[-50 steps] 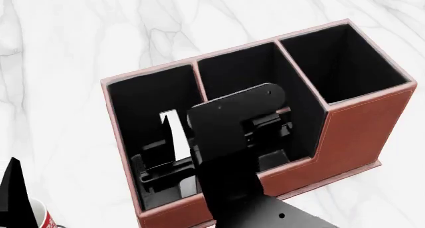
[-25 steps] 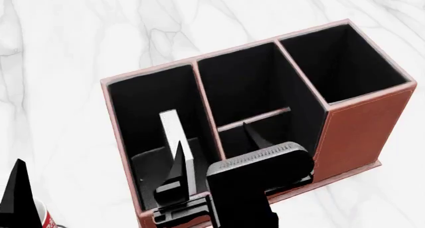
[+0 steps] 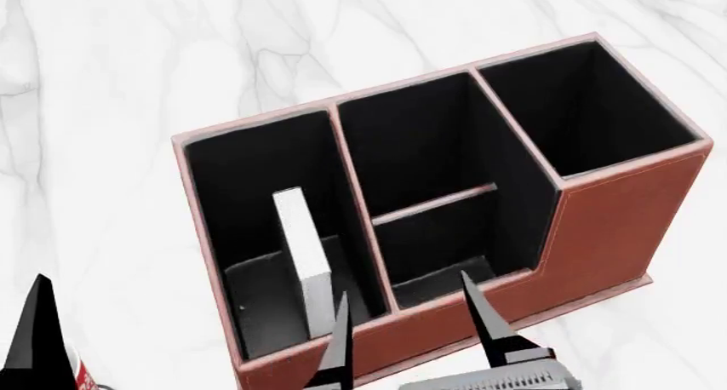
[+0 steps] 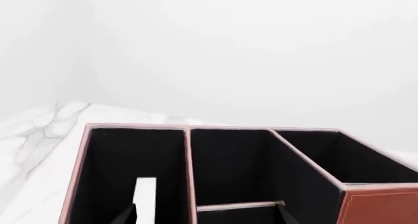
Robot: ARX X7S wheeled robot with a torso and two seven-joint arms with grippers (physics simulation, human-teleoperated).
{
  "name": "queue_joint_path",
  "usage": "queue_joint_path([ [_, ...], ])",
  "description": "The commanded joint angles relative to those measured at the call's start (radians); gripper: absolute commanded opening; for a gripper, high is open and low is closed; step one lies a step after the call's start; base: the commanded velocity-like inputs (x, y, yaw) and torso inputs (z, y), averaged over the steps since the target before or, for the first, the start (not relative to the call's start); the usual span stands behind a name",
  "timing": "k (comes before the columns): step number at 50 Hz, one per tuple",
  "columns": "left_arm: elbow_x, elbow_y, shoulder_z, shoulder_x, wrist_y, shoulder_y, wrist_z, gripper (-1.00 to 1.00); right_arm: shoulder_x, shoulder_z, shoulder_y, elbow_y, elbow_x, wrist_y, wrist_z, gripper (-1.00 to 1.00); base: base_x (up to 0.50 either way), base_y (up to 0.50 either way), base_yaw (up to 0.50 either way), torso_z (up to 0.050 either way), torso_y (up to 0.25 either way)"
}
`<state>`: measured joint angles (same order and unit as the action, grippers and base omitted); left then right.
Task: Pick up the book and place it in the left compartment of the caddy.
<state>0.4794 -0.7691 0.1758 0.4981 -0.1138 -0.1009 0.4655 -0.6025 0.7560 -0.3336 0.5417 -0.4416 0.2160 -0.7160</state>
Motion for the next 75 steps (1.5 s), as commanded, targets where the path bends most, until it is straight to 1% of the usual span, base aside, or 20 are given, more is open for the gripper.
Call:
queue_joint_path([
  [1, -0.028, -0.015, 0.034, 0.014, -0.024, 0.011, -0.008, 1.0, -0.019, -0.003, 0.087, -0.007, 0.066, -0.076, -0.051, 1.0, 0.0, 0.0, 0.0, 0.0, 0.0],
  [5, -0.042, -0.023, 0.049, 0.021, -0.033, 0.014, -0.012, 1.0, -0.024, -0.005, 0.104, -0.006, 0.07, -0.083, -0.062, 1.0, 0.0, 0.0, 0.0, 0.0, 0.0],
  [10, -0.034, -0.029, 0.04, 0.027, -0.033, 0.013, -0.009, 1.0, -0.03, -0.003, 0.105, 0.0, 0.088, -0.057, -0.083, 1.0, 0.0, 0.0, 0.0, 0.0, 0.0],
  [25, -0.032, -0.04, 0.031, 0.036, -0.039, 0.012, 0.005, 1.0, -0.071, -0.054, 0.139, 0.038, 0.058, -0.077, -0.119, 1.0, 0.0, 0.0, 0.0, 0.0, 0.0],
  [41, -0.015, -0.026, -0.004, 0.047, -0.021, 0.002, 0.011, 1.0, -0.155, -0.148, 0.203, 0.09, 0.01, -0.123, -0.179, 1.0, 0.0, 0.0, 0.0, 0.0, 0.0],
  [49, 0.022, -0.016, -0.074, 0.066, 0.008, -0.027, 0.023, 1.0, -0.196, -0.195, 0.24, 0.116, -0.013, -0.152, -0.209, 1.0, 0.0, 0.0, 0.0, 0.0, 0.0],
  [52, 0.021, 0.018, -0.105, 0.062, 0.063, -0.06, 0.008, 1.0, -0.214, -0.217, 0.262, 0.12, -0.02, -0.172, -0.222, 1.0, 0.0, 0.0, 0.0, 0.0, 0.0],
  [63, 0.056, 0.029, -0.182, 0.077, 0.102, -0.106, 0.019, 1.0, -0.281, -0.294, 0.343, 0.147, -0.045, -0.236, -0.274, 1.0, 0.0, 0.0, 0.0, 0.0, 0.0],
  [70, 0.068, 0.035, -0.21, 0.081, 0.119, -0.125, 0.021, 1.0, -0.313, -0.334, 0.388, 0.157, -0.053, -0.269, -0.303, 1.0, 0.0, 0.0, 0.0, 0.0, 0.0],
  [75, 0.08, 0.037, -0.238, 0.086, 0.132, -0.144, 0.025, 1.0, -0.355, -0.389, 0.456, 0.166, -0.063, -0.324, -0.337, 1.0, 0.0, 0.0, 0.0, 0.0, 0.0],
])
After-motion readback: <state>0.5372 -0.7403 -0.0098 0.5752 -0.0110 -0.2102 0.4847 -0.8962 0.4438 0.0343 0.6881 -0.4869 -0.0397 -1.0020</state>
